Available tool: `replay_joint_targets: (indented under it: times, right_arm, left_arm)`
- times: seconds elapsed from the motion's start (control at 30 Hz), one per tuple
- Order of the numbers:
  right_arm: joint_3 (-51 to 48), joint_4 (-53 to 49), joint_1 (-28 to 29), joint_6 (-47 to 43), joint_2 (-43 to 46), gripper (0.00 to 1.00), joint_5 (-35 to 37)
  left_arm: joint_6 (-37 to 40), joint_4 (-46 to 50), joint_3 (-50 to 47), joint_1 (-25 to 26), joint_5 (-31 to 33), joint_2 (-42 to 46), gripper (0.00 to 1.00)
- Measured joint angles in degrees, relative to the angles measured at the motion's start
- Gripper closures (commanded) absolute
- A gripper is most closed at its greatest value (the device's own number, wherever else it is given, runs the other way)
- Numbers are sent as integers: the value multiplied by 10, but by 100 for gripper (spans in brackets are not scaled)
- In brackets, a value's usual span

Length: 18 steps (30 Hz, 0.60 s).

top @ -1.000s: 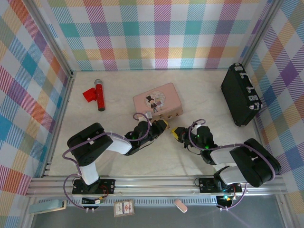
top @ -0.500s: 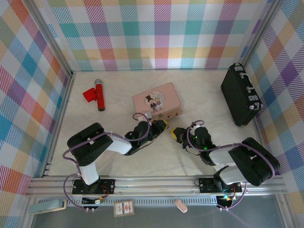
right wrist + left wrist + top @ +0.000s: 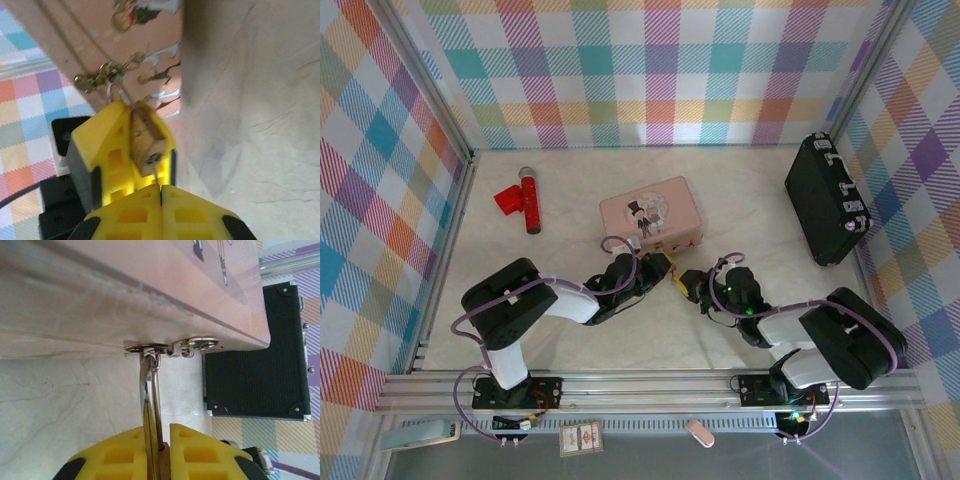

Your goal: Unlock the padlock with the key

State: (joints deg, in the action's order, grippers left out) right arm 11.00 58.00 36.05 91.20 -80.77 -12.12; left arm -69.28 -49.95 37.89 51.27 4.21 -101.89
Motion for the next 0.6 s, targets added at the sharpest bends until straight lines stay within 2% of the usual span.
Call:
replay_joint_targets:
  times: [0.17,0.37,0.47,0.6]
  right_arm:
    - [6,25,8,1,-31,100,-8]
    - [0,25,4,-2,-26,100,-11]
    - [-2,-34,1,-17,24,100,-14]
    - [-1,-161,-6,-58,145,100,12]
  left_arm:
    - [1,4,7,12,-5,0,100]
    - [1,8,7,12,-6,0,100]
    - [3,13,7,19,-9,8,100]
    - [9,23,7,22,-18,33,100]
